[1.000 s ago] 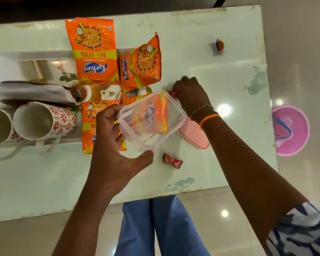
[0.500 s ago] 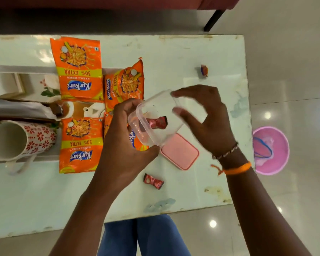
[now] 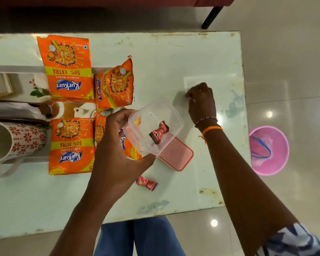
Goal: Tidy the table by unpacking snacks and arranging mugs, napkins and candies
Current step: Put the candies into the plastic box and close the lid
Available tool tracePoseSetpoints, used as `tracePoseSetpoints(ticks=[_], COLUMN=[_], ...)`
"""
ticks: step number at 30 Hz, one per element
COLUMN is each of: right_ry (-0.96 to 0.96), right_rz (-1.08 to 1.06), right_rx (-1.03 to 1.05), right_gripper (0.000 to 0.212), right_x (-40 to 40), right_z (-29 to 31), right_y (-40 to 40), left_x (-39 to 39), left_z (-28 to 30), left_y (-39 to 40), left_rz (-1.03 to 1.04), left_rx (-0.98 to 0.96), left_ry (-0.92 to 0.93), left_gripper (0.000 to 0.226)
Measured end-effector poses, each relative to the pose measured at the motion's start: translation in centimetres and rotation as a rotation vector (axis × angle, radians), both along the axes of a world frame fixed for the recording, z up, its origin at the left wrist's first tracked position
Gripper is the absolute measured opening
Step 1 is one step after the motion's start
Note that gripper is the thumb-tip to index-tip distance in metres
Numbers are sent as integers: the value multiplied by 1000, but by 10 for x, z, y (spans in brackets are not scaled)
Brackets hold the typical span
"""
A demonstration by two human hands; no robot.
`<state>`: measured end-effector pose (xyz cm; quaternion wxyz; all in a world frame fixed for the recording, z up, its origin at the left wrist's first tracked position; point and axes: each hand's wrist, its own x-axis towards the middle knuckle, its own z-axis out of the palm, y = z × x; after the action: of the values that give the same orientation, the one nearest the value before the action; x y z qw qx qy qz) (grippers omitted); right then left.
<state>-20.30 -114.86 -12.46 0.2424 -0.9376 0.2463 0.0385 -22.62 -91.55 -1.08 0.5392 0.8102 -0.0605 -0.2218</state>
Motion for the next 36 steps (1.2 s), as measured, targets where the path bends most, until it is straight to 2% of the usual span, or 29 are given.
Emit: tracePoseSetpoints(ticks=[2,5,7,9,13,16,18,22,25,28,32,34,36], right_ry=[-67,-289,-394,-404,-292,-294,-336,-371,-259,-1,294,299,205], right_rz=[-97,-278,-313,-285,-176,-114,-147,-343,-364,-218,25,30,-93], right_rx=[83,261,336,386,455,430,396,376,351,303,133,56,122], right_gripper=[24,15,16,18,19,22,23,19,19,21,40,31,21], right_x=[-18,-43,-61,-77,-94,-105,-114,-138,-156,-171,-181,-182,-181], right_z=[11,45,73,96,123,131,131,114,88,53,18,13,15], right_y=[7,26,44,64,102,121,124,135,153,177,205,213,216], left_x=[-3,-7,-11,-16,-28,-36,-41,-48,-52,-57,-63,-65,-68], left_z=[1,0,-2,-4,-5,-4,-4,0,6,6,0,-2,-3], left_y=[1,0,0,2,8,14,20,46,73,105,141,154,162], left_rz=[-2,-15,-21,-38,-81,-90,-77,-85,-95,-98,-110,-121,-135], left_rx=[1,15,2,1,26,28,5,-23,-20,12,51,57,57], left_ry=[-5,-43,-48,-53,-79,-93,-63,-33,-47,-31,11,18,30], left_gripper=[84,77,76,75,76,77,74,78,77,80,87,90,92])
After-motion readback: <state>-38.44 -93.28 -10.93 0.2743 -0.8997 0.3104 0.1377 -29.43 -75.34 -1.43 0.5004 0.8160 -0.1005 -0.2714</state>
